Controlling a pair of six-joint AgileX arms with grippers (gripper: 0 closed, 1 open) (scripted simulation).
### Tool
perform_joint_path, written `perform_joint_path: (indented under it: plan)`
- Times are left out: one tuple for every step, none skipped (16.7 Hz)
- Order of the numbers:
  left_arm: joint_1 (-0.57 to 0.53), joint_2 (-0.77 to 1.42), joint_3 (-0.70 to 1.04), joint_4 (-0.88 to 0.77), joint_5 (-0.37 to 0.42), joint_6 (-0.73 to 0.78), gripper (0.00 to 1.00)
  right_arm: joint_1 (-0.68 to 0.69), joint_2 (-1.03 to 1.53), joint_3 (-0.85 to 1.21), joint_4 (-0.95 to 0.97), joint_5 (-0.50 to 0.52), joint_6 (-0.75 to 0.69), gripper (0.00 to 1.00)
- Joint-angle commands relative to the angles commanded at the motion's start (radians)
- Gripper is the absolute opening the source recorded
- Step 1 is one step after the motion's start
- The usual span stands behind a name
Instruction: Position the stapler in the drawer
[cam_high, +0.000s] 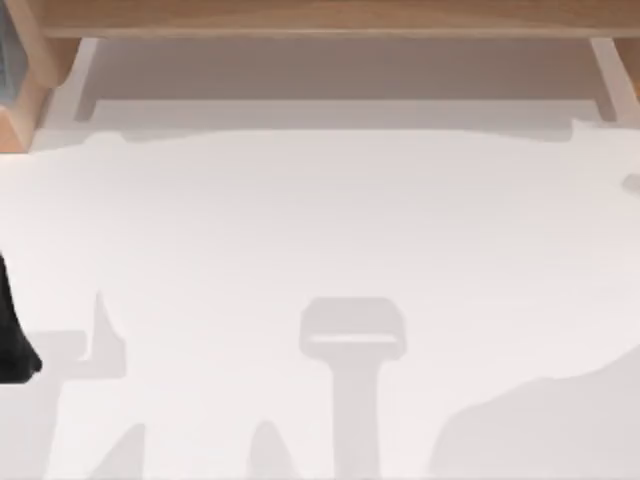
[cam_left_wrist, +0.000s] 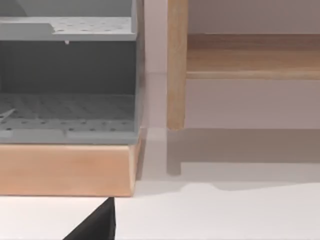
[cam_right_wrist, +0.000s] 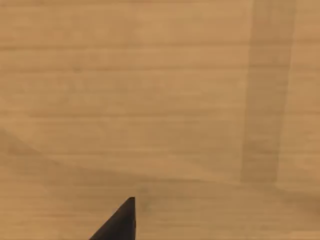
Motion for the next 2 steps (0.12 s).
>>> perform_joint_path:
  plan:
    - [0.0,0.0,0.0,0.0,0.0,0.0,1.0,0.0,0.0,0.0,0.0,0.0,0.0,1.0]
    - [0.0,0.0,0.0,0.0,0.0,0.0,1.0,0.0,0.0,0.0,0.0,0.0,0.0,1.0]
